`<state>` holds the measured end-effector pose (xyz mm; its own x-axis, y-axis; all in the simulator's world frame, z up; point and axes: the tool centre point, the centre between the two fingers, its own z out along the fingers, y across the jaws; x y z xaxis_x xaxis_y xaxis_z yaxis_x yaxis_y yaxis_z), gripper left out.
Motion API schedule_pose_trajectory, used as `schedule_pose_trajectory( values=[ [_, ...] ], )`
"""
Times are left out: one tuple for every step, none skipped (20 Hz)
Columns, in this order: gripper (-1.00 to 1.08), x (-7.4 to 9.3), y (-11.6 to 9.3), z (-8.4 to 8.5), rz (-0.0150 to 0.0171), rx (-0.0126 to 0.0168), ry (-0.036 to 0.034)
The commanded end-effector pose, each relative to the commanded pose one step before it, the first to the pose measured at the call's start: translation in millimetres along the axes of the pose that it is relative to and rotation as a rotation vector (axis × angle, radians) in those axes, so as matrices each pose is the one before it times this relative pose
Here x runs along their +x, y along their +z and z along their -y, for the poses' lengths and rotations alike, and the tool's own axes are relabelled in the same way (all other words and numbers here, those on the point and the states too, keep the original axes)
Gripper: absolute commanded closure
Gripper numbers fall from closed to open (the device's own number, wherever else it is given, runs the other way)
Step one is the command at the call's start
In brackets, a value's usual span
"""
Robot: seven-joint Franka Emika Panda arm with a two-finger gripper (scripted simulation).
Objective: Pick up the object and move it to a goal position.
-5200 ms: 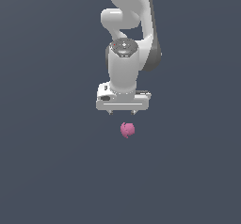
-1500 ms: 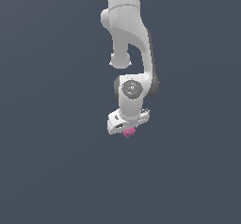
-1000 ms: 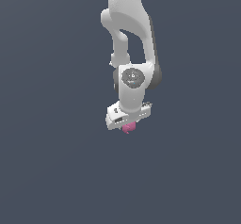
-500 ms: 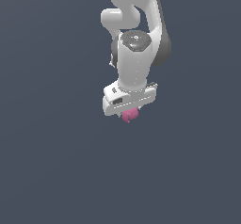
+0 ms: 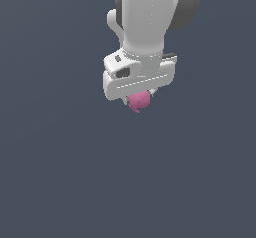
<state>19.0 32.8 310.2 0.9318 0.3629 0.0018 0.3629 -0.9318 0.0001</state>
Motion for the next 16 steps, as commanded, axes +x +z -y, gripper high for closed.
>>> schedule_pose_trajectory(
  values=[
    [1.08,-0.03,-22.76,-0.45,0.00161,0.00067,-0.00008],
    [1.08,0.29,-7.64,-0.26,0.0,0.0,0.0],
    [1.08,0.3,-7.03,-0.25,0.0,0.0,0.0],
    [1.08,0.2,-6.43,-0.56,0.00007,-0.00023,0.00065],
    [1.08,0.31,-5.84,-0.23,0.0,0.0,0.0],
    [1.08,0.31,-5.26,-0.22,0.0,0.0,0.0],
    [1.08,0.31,-4.68,-0.21,0.0,0.0,0.0],
    [1.08,0.31,-4.11,-0.2,0.0,0.0,0.0],
    [1.08,0.31,-3.55,-0.19,0.0,0.0,0.0],
    [1.08,0.3,-3.0,-0.17,0.0,0.0,0.0],
    [1.08,0.29,-2.47,-0.16,0.0,0.0,0.0],
    [1.08,0.27,-1.95,-0.14,0.0,0.0,0.0],
    [1.08,0.23,-1.45,-0.11,0.0,0.0,0.0],
    [1.08,0.18,-0.99,-0.08,0.0,0.0,0.0],
    [1.08,0.11,-0.58,-0.05,0.0,0.0,0.0],
    [1.08,0.04,-0.19,-0.02,0.0,0.0,0.0]
  ],
)
